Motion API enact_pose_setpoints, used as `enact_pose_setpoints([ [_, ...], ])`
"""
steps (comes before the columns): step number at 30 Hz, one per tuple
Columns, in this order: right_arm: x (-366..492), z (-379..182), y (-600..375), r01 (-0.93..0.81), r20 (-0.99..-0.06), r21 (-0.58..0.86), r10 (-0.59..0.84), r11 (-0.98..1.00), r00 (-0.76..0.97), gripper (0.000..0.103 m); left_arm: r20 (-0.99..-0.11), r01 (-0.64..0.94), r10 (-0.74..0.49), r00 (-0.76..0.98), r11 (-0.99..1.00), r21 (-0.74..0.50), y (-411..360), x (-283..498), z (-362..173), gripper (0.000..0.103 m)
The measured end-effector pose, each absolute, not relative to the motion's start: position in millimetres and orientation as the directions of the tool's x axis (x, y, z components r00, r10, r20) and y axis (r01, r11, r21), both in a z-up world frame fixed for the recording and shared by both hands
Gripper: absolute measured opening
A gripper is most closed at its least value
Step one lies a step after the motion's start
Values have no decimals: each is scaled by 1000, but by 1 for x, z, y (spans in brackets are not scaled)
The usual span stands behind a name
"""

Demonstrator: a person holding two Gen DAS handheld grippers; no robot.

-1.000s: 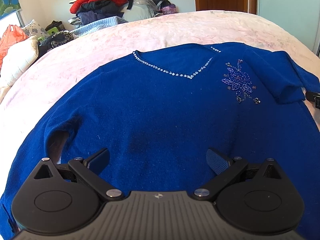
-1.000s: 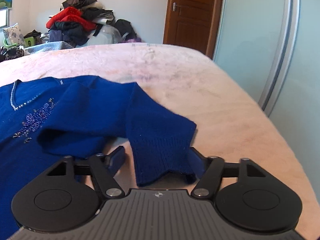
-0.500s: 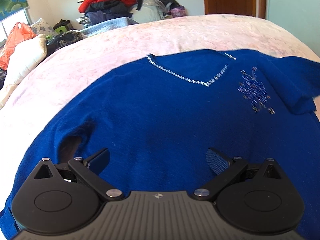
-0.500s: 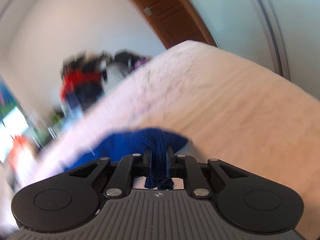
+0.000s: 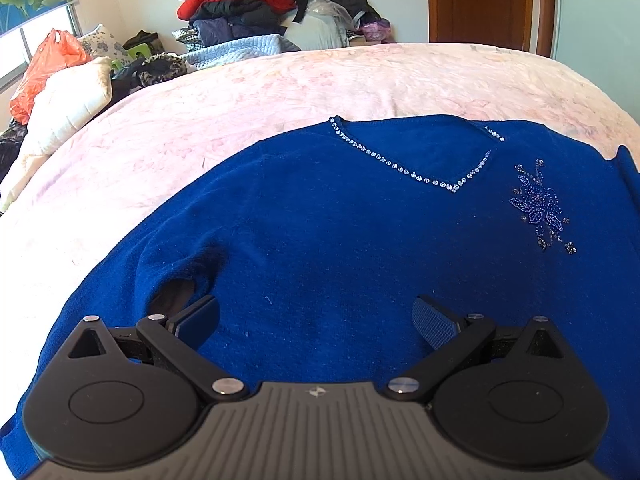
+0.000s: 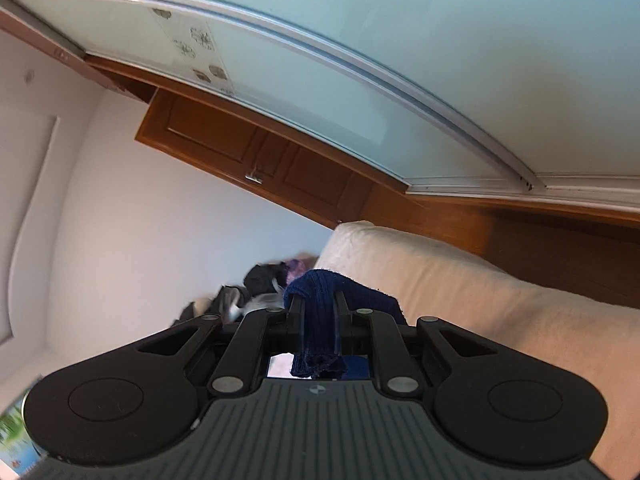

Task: Fold small clothes
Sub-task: 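Lift the sleeve and carry it across the sweater body toward the collar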

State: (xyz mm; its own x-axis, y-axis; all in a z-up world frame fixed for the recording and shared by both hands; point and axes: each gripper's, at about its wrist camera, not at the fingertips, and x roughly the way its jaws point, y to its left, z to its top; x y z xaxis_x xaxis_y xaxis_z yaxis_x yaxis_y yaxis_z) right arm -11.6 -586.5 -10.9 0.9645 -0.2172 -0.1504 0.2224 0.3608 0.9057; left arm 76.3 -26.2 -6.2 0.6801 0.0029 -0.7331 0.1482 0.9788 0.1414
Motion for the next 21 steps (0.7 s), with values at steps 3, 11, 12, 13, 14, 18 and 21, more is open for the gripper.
enact_pose_setpoints([
  [3, 0, -13, -581, 166, -123, 926, -143, 338, 982, 17, -733, 146, 3, 680, 979, 139, -25, 77, -7, 103],
  [11, 58, -2, -510, 19, -61, 930, 104, 367, 993, 17, -738, 138, 5, 675, 981, 133, -17, 79, -9, 103],
  [12, 66, -1, -501, 3, -55, 932, 135, 362, 989, 17, -738, 137, 5, 674, 982, 132, -15, 79, -9, 103],
  [13, 74, -1, -494, -11, -50, 934, 162, 357, 985, 17, -739, 136, 5, 674, 982, 131, -14, 79, -10, 103],
  [14, 83, -1, -486, -24, -46, 935, 189, 353, 981, 17, -739, 134, 6, 674, 982, 131, -13, 80, -10, 103],
  [18, 116, 3, -463, -52, -43, 946, 282, 321, 958, 17, -739, 129, 11, 674, 983, 132, -9, 81, -12, 103],
  [21, 133, 2, -437, -66, -39, 956, 347, 287, 937, 17, -744, 126, 10, 668, 984, 127, -6, 83, -13, 103],
])
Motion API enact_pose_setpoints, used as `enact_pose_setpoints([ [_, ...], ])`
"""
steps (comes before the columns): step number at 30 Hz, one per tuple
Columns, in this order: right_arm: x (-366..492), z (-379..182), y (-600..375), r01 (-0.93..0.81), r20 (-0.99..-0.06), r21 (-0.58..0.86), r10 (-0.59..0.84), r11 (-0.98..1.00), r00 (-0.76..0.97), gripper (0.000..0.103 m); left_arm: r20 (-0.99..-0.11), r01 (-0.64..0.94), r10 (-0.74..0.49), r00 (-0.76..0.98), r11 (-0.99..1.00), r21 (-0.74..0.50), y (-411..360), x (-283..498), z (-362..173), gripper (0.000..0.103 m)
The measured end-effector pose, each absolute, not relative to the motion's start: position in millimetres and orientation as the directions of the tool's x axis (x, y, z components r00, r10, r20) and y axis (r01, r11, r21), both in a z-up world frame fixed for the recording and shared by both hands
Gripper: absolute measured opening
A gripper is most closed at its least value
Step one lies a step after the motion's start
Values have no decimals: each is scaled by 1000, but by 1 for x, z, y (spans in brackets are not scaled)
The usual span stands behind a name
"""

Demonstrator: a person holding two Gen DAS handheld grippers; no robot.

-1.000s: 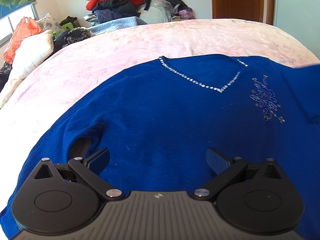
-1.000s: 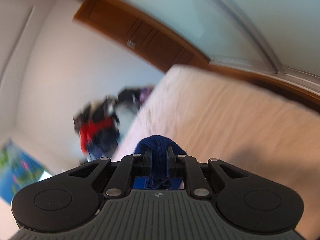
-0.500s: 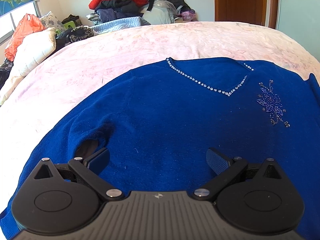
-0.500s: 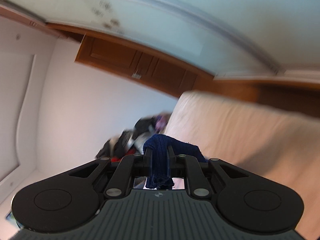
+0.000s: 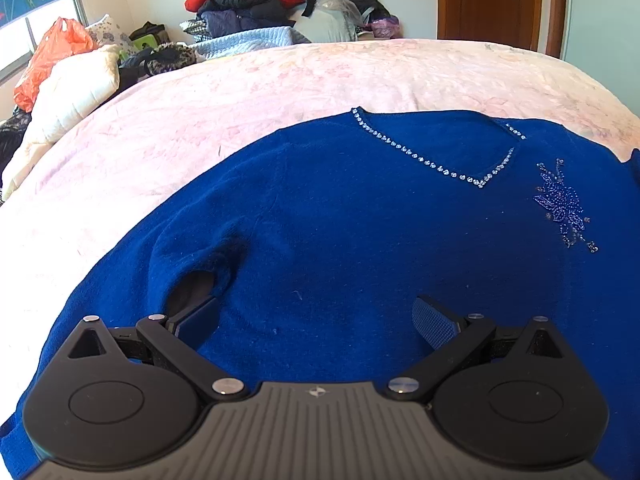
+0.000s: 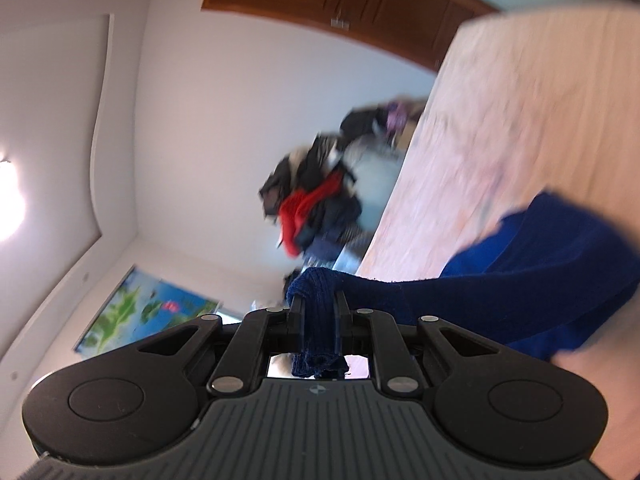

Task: Fold small clothes
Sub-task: 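Lift the sleeve and carry it across the sweater body toward the collar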

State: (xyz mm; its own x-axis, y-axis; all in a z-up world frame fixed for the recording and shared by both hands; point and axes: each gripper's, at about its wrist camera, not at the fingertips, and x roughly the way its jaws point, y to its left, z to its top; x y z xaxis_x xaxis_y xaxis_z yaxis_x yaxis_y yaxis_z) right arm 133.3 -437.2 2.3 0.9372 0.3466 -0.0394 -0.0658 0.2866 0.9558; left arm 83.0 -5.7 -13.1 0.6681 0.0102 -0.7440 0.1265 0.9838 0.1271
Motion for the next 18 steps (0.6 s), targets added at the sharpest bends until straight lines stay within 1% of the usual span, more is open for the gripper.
enact_pose_setpoints([
  [7, 167, -2, -375, -84, -43, 965, 466, 247, 884, 17, -738, 114, 25, 674, 984, 138, 3, 85, -14, 103],
  [15, 214, -20, -302, -42, -102, 973, 589, 226, 802, 17, -738, 84, 51, 673, 986, 145, 20, 83, -14, 103],
  [18, 231, -36, -280, -13, -131, 975, 623, 220, 772, 17, -732, 74, 60, 678, 986, 149, 27, 82, -11, 103],
])
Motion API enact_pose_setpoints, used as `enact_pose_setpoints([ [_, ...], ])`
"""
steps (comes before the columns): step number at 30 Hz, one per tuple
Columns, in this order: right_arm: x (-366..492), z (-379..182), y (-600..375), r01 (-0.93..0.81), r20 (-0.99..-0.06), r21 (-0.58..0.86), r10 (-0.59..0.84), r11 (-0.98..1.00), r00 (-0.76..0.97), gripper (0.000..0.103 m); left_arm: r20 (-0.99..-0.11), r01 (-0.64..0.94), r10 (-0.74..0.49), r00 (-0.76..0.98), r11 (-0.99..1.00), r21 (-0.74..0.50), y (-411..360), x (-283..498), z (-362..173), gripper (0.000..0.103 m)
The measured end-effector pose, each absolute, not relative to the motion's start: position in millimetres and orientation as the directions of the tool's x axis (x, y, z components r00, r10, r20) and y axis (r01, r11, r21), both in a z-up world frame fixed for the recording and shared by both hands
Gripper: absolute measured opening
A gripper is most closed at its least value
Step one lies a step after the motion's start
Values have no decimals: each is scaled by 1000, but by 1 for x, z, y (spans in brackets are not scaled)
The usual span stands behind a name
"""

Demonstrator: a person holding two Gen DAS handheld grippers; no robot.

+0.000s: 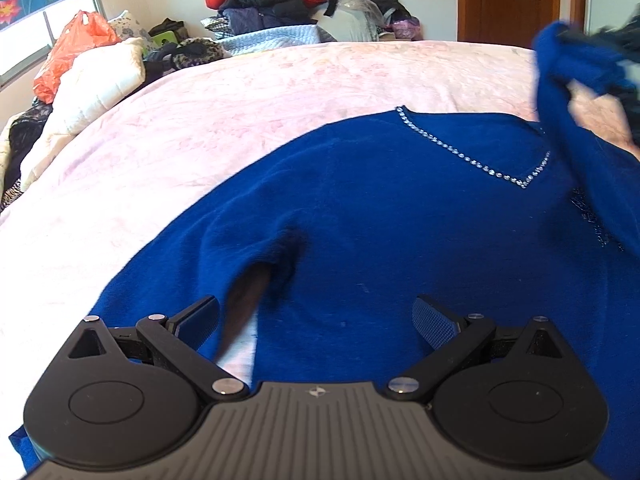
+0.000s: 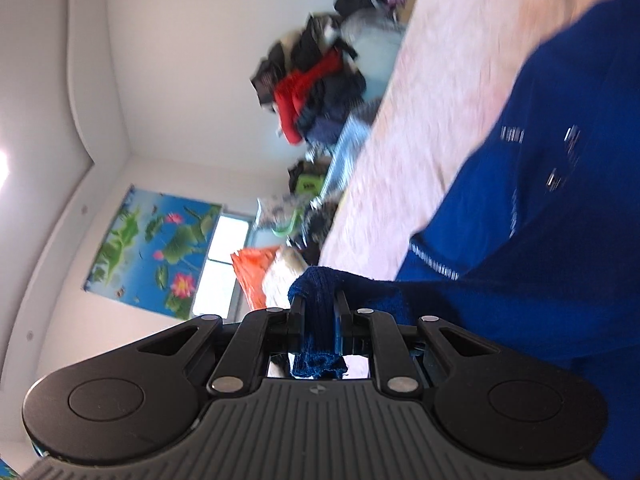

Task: Fold small clothes
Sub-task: 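Lift the sleeve and carry it across the sweater body toward the collar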

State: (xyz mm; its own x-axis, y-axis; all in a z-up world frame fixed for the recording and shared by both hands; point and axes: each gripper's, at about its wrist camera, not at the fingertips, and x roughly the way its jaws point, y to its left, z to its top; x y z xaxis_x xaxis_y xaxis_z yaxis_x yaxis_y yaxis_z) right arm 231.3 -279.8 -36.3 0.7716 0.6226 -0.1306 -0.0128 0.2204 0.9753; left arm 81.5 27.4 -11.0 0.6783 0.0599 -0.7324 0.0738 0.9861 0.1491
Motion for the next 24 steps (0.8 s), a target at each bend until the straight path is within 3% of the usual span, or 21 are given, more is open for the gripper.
enact_pose_setpoints([
  [12, 280, -80, -196, 72, -253, 959, 713, 275, 653, 20, -696, 22, 118, 708, 982, 188, 47, 75, -2, 103],
  [14, 286, -83, -182, 69, -292, 946, 735, 318, 612, 28, -699, 22, 122, 705, 981, 193, 47, 75, -3, 103],
  [15, 288, -83, -175, 69, -316, 937, 745, 342, 588, 42, -701, 23, 123, 702, 981, 195, 48, 75, -4, 103],
  [17, 288, -81, -170, 69, -332, 933, 770, 353, 545, 58, -702, 24, 123, 702, 980, 197, 49, 74, -4, 103],
  [24, 265, -46, -186, -36, -322, 907, 744, 421, 586, 58, -704, 10, 134, 697, 980, 196, 53, 76, -5, 103],
])
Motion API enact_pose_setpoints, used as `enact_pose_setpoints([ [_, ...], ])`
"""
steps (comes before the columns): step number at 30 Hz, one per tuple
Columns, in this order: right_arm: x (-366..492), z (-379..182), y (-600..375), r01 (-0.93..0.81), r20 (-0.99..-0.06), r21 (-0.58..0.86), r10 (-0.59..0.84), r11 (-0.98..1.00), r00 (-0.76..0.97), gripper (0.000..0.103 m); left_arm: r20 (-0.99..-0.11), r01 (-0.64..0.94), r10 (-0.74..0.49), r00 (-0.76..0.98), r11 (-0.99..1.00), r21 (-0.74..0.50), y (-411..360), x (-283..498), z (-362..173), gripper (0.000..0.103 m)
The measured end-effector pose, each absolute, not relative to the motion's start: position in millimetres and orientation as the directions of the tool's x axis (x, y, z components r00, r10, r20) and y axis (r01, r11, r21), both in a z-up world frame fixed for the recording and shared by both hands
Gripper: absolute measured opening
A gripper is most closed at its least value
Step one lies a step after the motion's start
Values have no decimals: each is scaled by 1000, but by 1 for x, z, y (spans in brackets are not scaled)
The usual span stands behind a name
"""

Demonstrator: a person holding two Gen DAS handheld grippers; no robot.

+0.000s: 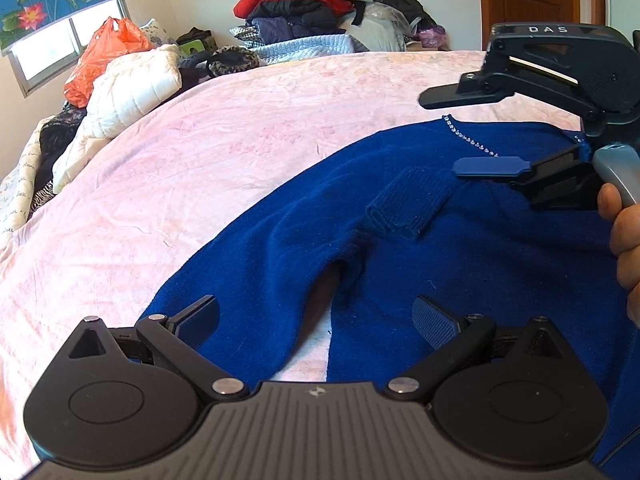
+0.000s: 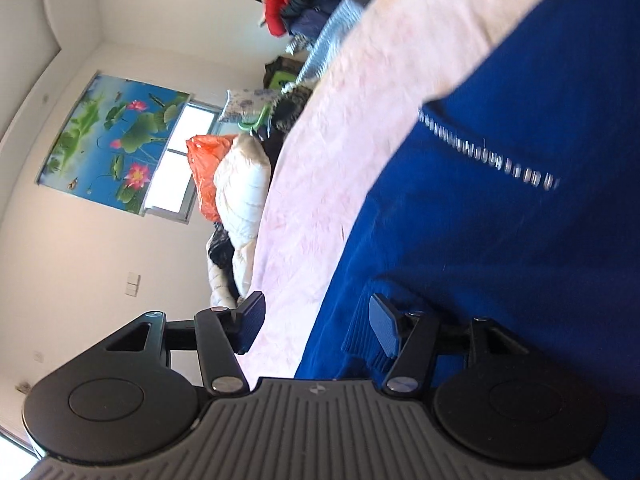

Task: Fold small clothes
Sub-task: 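Lift the sleeve and carry it across the sweater body toward the collar, then lower the sleeve onto the sweater body and open the right gripper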

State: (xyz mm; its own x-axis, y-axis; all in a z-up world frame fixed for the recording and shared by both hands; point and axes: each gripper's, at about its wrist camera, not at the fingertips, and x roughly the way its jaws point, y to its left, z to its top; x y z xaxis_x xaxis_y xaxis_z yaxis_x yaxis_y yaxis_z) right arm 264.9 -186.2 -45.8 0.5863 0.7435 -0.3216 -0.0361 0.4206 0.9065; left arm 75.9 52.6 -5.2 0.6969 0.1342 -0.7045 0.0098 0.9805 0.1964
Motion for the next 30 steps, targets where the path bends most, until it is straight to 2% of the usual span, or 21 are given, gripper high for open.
enact_pose_setpoints([
  [4, 257, -38, -183, -58, -384, 848, 686, 527, 618, 58, -713, 17, 127, 690, 981, 192, 55, 73, -6, 103],
  [6, 252, -22, -176, -126, -443, 734, 611, 668, 656, 58, -709, 16, 138, 692, 979, 205, 57, 72, -6, 103],
  [8, 246, -5, -155, -207, -546, 476, 472, 855, 692, 58, -711, 10, 144, 689, 978, 207, 60, 71, -6, 103],
  [10, 231, 4, -126, -338, -587, 118, 340, 934, 734, 59, -712, 3, 144, 687, 980, 201, 65, 70, -6, 103],
  [13, 199, -6, -85, -468, -549, -408, 200, 784, 812, 60, -712, -9, 152, 686, 980, 201, 70, 69, -5, 103],
  [14, 189, -14, -74, -495, -532, -532, 183, 687, 827, 59, -711, -13, 155, 686, 979, 201, 72, 69, -5, 103],
  [16, 176, -31, -62, -531, -523, -672, 177, 517, 834, 58, -714, -16, 158, 682, 979, 201, 74, 70, -6, 103],
  [20, 162, -48, -49, -548, -504, -772, 215, 322, 836, 57, -719, -17, 159, 677, 979, 201, 78, 70, -7, 103],
  [22, 160, -47, -43, -539, -482, -786, 245, 303, 841, 57, -720, -17, 160, 675, 979, 203, 78, 70, -8, 103],
  [25, 158, -44, -34, -563, -483, -768, 301, 306, 822, 49, -723, -16, 159, 672, 980, 200, 80, 71, -9, 103],
  [26, 159, -44, -32, -574, -494, -761, 305, 302, 814, 40, -724, -16, 158, 672, 980, 200, 80, 71, -9, 103],
  [27, 159, -46, -31, -588, -510, -750, 302, 303, 805, 21, -724, -15, 158, 672, 980, 199, 80, 71, -9, 103],
  [28, 160, -44, -31, -607, -530, -727, 299, 322, 793, 9, -724, -16, 158, 672, 980, 199, 81, 70, -8, 103],
  [29, 161, -39, -32, -630, -549, -690, 310, 355, 776, 9, -723, -18, 159, 673, 980, 199, 83, 70, -8, 103],
  [30, 163, -32, -34, -651, -563, -644, 327, 403, 759, 4, -722, -21, 161, 672, 980, 198, 84, 71, -8, 103],
])
